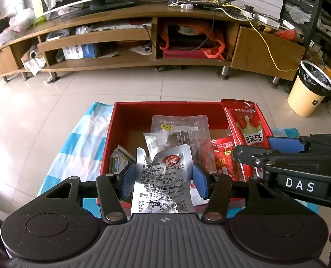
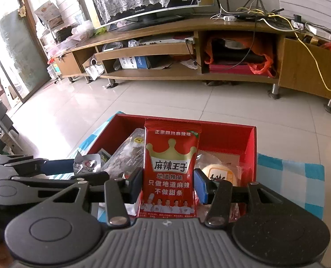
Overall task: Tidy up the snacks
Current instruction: 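Carry the foil packet over the red box while the right carries the red packet, then release the foil packet into the box with the left tool while the right releases the red packet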
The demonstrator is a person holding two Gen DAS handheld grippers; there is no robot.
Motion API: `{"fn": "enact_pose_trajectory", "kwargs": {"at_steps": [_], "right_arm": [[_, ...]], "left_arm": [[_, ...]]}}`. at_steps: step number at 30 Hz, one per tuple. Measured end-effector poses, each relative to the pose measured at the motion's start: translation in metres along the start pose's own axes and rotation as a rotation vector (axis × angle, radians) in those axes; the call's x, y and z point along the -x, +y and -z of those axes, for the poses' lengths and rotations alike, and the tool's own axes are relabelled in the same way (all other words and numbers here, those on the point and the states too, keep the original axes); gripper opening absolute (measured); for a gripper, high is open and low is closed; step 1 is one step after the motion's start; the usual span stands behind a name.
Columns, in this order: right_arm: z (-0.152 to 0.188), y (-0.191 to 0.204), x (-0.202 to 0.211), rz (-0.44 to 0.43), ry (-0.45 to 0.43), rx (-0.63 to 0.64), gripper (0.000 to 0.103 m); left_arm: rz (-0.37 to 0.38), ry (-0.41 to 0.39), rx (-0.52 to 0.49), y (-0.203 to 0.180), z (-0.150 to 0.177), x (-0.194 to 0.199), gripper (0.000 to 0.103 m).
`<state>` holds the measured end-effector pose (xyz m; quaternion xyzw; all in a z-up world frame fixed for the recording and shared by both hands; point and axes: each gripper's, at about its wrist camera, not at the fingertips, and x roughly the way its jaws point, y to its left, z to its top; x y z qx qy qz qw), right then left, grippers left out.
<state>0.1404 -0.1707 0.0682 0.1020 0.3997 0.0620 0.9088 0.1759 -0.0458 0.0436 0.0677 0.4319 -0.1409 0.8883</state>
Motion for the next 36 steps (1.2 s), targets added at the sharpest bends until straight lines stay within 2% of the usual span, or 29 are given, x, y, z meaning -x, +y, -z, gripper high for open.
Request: {"fn": "enact_pose_trajectory", "kwargs": {"at_steps": [9, 11, 13, 14, 24, 27, 30, 34, 36], "right_arm": [[0.000, -0.007, -0.026, 0.053, 0.035, -0.028, 0.053], [0.001, -0.008, -0.032, 0.050, 0.050, -0.031, 0.057], [0.002, -0.009, -0.034, 0.061, 0.046, -0.031, 0.058], [0.002, -0.009, -0.034, 0.066, 0.043, -0.031, 0.061], [-0.001, -0.016, -0.010, 0.113, -0.031, -0.069, 0.066], [0.001, -0.010, -0.001, 0.109, -0.036, -0.052, 0.068], [0.004, -0.003, 0.002, 0.102, -0.035, -0.042, 0.069], [0.008, 0.000, 0.005, 0.098, -0.036, -0.037, 0.069], [0.009, 0.000, 0.008, 0.099, -0.040, -0.040, 0.069]], "left_arm": [[-0.047, 0.045, 0.018, -0.001, -0.002, -0.029, 0.064], [-0.068, 0.049, 0.021, 0.001, -0.001, -0.034, 0.070], [-0.096, 0.046, 0.024, 0.003, -0.001, -0.035, 0.082], [-0.106, 0.045, 0.027, 0.004, -0.001, -0.035, 0.084], [-0.144, 0.030, 0.054, 0.014, -0.003, -0.020, 0.089], [-0.154, 0.011, 0.070, 0.016, -0.001, -0.012, 0.097], [-0.169, -0.003, 0.065, 0.014, -0.004, -0.011, 0.097], [-0.130, 0.017, 0.092, 0.016, -0.001, -0.009, 0.097], [-0.142, 0.010, 0.084, 0.013, 0.003, -0.005, 0.097]]}}
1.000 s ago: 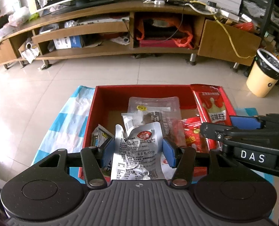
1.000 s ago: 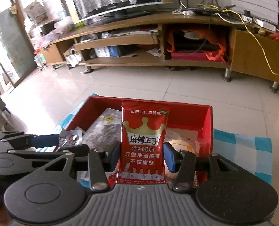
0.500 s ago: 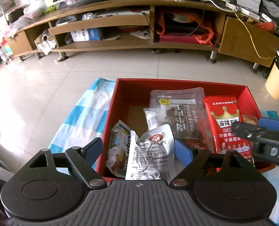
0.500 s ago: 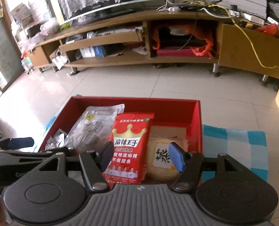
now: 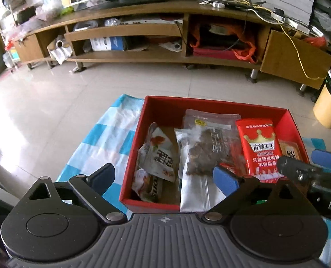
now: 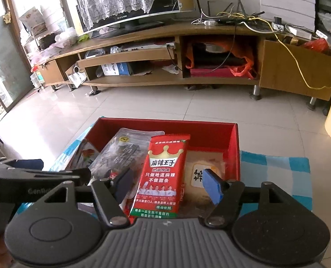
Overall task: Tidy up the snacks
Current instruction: 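Release the foil packet into the box with the left tool while the right releases the red packet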
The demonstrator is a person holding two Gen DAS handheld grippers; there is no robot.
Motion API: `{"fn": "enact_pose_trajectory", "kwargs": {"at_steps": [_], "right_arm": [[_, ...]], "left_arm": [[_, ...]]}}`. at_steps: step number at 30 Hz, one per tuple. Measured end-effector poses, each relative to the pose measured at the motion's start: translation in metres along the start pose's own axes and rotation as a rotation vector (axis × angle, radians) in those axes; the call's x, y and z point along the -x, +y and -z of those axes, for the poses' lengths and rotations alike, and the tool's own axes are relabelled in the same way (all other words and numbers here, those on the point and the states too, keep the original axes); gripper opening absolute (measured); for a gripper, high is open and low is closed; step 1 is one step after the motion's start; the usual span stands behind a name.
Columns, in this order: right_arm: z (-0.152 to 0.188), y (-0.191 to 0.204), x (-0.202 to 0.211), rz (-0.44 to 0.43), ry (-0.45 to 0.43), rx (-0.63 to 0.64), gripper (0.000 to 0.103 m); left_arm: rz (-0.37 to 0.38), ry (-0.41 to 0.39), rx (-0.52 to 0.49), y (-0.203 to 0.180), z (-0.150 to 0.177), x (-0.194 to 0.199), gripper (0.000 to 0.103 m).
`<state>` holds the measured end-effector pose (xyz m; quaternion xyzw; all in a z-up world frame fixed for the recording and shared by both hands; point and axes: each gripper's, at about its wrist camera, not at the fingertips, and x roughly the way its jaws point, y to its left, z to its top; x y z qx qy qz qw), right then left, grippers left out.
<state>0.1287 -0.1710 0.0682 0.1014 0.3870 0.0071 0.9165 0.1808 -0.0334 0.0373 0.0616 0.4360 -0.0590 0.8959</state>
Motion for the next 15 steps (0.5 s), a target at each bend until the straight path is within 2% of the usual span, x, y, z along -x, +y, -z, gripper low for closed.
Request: {"fn": "enact_pose_trajectory", "kwargs": {"at_steps": [8, 15], "right_arm": [[0.009, -0.006, 0.009, 0.024, 0.020, -0.025, 0.070], [0.021, -0.001, 0.018, 0.008, 0.035, -0.032, 0.070]], "left_arm": [[-0.005, 0.006, 0.016, 0.000, 0.016, 0.012, 0.099], [-0.015, 0.004, 0.004, -0.005, 0.030, 0.023, 0.099]]}}
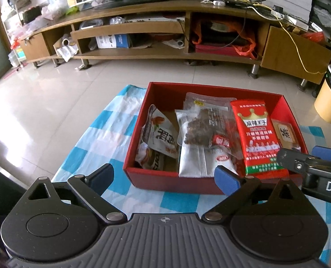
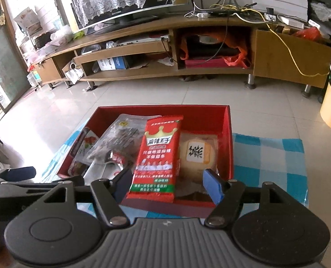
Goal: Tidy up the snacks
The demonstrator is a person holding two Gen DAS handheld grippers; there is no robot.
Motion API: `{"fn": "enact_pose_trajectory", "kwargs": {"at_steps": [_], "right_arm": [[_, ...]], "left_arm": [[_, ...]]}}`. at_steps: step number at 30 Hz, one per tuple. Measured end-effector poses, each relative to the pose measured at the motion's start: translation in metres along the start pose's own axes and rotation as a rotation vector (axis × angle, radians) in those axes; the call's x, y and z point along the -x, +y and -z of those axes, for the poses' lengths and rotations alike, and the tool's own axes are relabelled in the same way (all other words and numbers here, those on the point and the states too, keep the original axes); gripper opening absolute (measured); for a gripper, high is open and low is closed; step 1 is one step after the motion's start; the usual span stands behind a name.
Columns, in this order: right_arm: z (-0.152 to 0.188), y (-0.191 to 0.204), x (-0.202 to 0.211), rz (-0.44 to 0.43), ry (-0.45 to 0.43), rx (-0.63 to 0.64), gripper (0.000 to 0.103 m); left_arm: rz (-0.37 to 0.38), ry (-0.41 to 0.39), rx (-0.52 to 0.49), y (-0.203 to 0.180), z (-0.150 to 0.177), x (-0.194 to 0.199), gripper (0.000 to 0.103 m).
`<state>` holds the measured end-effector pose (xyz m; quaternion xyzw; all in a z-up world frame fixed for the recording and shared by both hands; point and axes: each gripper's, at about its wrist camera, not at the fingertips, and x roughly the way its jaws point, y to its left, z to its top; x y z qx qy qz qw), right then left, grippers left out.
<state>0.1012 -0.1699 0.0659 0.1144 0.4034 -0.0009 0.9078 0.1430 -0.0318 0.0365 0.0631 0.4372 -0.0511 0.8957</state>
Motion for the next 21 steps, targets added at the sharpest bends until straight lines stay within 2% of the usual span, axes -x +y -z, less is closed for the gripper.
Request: {"fn": "enact_pose_trajectory", "kwargs": {"at_steps": [21], "right_arm": [[0.021, 0.009, 0.019, -0.006, 0.005, 0.007, 0.072]], "left_arm": [[-0.012, -0.031, -0.003, 0.003, 0.022, 0.027, 0.100]]}}
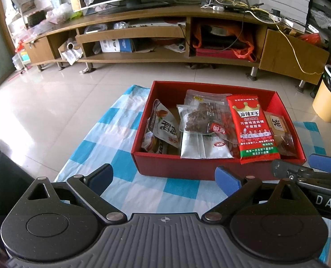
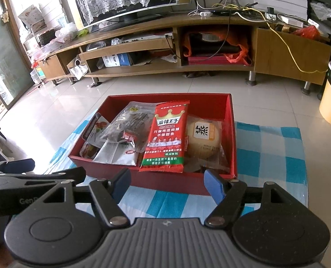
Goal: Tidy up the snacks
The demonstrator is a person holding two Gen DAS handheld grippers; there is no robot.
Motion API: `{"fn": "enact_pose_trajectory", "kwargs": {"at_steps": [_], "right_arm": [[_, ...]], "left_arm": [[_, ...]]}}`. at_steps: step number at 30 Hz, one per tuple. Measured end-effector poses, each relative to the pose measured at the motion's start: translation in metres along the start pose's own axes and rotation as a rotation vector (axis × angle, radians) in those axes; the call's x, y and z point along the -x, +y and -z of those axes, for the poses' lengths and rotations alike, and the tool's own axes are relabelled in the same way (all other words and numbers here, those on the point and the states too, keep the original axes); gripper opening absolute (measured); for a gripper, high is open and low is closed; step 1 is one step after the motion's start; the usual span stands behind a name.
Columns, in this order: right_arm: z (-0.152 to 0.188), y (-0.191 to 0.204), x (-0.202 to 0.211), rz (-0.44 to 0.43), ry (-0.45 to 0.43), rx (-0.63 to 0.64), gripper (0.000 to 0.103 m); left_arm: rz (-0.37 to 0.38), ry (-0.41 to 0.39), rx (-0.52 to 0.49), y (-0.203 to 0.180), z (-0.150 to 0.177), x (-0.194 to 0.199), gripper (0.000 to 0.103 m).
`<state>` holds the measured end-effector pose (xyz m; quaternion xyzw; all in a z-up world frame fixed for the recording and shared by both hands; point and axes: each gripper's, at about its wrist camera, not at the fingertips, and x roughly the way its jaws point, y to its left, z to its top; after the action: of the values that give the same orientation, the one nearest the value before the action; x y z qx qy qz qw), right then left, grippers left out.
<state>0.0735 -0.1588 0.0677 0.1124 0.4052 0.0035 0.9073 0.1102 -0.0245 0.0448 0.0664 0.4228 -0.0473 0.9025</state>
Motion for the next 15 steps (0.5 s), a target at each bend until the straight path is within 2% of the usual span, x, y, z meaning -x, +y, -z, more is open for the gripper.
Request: {"fn": "enact_pose_trajectory", "kwargs": {"at_steps": [15], "right_arm": [[0.020, 0.003, 0.013, -0.010, 0.009, 0.004, 0.073]], "left_arm": [[0.005, 0.006, 0.001, 0.003, 0.015, 0.010, 0.100]]}}
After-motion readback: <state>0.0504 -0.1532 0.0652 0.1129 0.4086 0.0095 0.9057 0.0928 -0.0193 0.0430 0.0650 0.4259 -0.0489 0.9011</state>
